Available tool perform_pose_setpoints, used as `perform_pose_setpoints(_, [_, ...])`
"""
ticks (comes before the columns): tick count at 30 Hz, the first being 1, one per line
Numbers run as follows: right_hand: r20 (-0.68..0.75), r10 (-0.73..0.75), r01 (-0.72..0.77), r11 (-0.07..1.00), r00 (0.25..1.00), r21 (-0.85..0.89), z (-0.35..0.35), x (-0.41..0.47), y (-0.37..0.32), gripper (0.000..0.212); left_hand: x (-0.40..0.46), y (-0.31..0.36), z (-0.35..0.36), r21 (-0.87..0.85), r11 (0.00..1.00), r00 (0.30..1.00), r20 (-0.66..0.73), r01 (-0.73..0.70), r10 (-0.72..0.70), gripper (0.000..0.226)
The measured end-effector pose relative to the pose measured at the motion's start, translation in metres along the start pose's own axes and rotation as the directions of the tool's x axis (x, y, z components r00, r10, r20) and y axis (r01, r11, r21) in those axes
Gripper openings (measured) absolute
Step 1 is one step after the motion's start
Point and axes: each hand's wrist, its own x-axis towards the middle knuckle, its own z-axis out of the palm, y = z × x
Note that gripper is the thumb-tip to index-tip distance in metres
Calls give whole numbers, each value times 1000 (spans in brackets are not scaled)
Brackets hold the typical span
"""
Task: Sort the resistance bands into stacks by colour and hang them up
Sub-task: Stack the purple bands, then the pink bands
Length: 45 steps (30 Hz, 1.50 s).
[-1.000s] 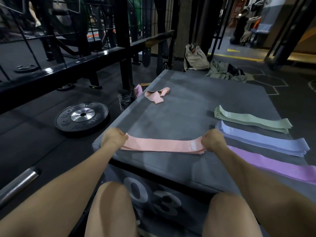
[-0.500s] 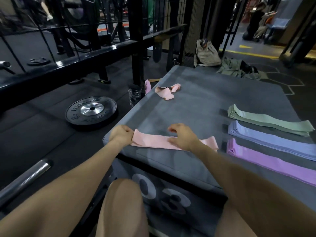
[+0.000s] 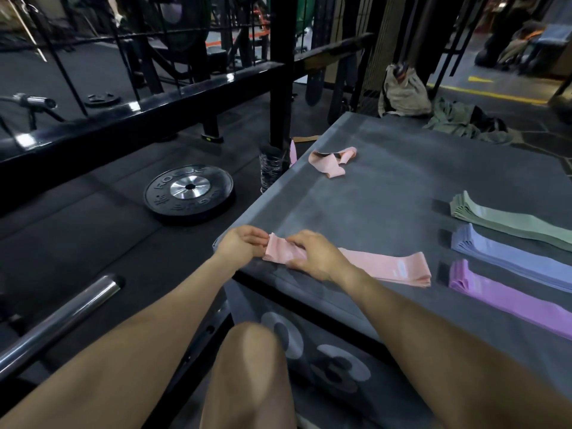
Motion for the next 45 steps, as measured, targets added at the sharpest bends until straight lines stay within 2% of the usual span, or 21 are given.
perform_pose_setpoints(4, [27,2,-2,1000,1000,4,-1,3,0,67,0,1,8,-80,997,999,-39,-19,16,30])
perform_pose_setpoints(8, [53,25,-26,1000,998,16,3,10,-5,82,3,0,10,-13,998,996,-77,-53,52,33])
perform_pose_setpoints(12, [26,19,-19,1000,999,0,7,16,-8,66,5,-5,-1,-19,996,996,2,-90,90,34])
perform_pose_setpoints(15, [22,16,-16,1000,1000,7,7,17,-6,56,7,-10,-10,-7,988,972,178,-152,151,64])
perform_pose_setpoints(18, [45,8,-7,1000,999,-18,5,17,-4,57,10,-9,-6,191,948,943,267,-254,199,88])
perform_pose_setpoints(20, [59,7,-6,1000,998,-13,3,16,-3,61,14,-6,-1,316,889,928,278,-332,248,86])
perform_pose_setpoints(22, [62,-1,1,1000,998,0,2,15,-2,65,18,-6,2,354,862,923,267,-363,279,77])
perform_pose_setpoints(25, [49,-7,6,1000,999,16,1,16,-4,62,22,-9,2,279,897,927,251,-344,278,62])
perform_pose_setpoints(28, [48,1,-2,1000,999,20,0,17,-7,61,25,-10,2,245,914,932,254,-322,260,58])
perform_pose_setpoints(35, [61,25,-25,1000,998,-10,-2,7,-2,75,15,-7,1,216,929,939,237,-300,248,79])
perform_pose_setpoints(40, [32,46,-45,998,998,-35,-3,6,2,60,8,-8,5,204,945,964,122,-256,235,57])
perform_pose_setpoints(45, [23,34,-33,999,999,-33,-3,8,0,57,11,-8,6,186,958,973,116,-217,198,58])
